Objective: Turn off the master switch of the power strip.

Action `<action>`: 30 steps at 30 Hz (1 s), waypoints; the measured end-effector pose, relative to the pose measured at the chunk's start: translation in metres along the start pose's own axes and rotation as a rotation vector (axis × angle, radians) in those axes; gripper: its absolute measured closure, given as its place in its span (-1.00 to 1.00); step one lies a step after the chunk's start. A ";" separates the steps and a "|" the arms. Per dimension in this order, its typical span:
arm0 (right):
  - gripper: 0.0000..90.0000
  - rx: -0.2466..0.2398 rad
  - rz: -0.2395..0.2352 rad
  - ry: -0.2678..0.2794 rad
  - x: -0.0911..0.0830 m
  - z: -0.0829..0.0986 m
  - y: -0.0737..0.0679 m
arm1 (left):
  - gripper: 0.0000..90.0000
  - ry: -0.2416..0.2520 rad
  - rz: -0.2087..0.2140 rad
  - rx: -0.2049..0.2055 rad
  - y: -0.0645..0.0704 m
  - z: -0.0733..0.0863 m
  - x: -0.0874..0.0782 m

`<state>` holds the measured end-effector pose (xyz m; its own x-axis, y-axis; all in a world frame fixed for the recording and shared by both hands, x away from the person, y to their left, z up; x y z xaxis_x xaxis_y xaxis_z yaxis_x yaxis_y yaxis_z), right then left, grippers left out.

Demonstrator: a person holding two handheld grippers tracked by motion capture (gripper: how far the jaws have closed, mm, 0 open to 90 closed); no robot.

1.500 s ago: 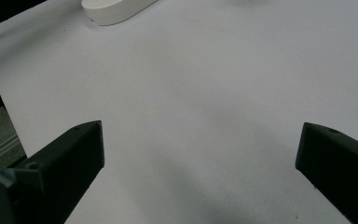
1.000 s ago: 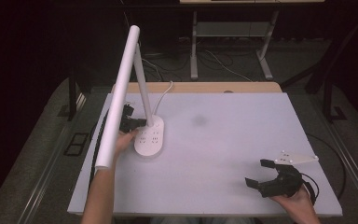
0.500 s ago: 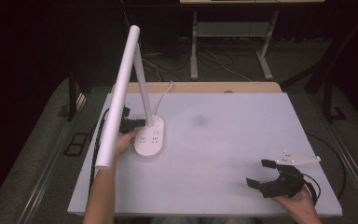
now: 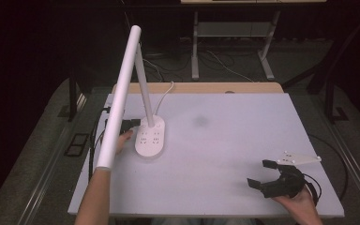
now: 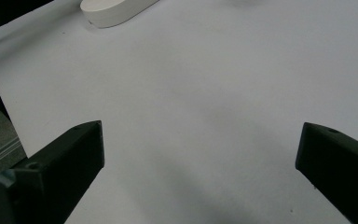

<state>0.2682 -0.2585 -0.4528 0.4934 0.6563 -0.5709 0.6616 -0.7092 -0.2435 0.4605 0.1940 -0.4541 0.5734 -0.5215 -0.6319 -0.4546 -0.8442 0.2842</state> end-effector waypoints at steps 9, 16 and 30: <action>-0.99 0.001 -0.004 -0.002 0.000 0.000 -0.002 | 0.91 0.061 0.002 -0.020 0.005 -0.001 -0.018; -0.99 -0.003 -0.010 -0.002 0.002 -0.001 -0.002 | 0.75 0.104 0.006 -0.014 0.012 -0.001 -0.035; -0.99 0.000 -0.013 0.005 0.001 -0.001 -0.004 | -0.27 0.133 0.038 0.023 0.036 0.004 -0.063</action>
<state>0.2669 -0.2553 -0.4511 0.4871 0.6669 -0.5639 0.6680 -0.7004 -0.2514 0.4056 0.1971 -0.4071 0.6396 -0.5664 -0.5196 -0.4927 -0.8210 0.2884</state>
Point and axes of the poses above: each handheld gripper's, and its own axes: x roughly forward along the jaws, z roughly out of its underside, y roughly to its right, the point moved 6 cm from there along x, roughly forward along the jaws, and after that the axes turned 1 degree about x, right-handed, at the moved point
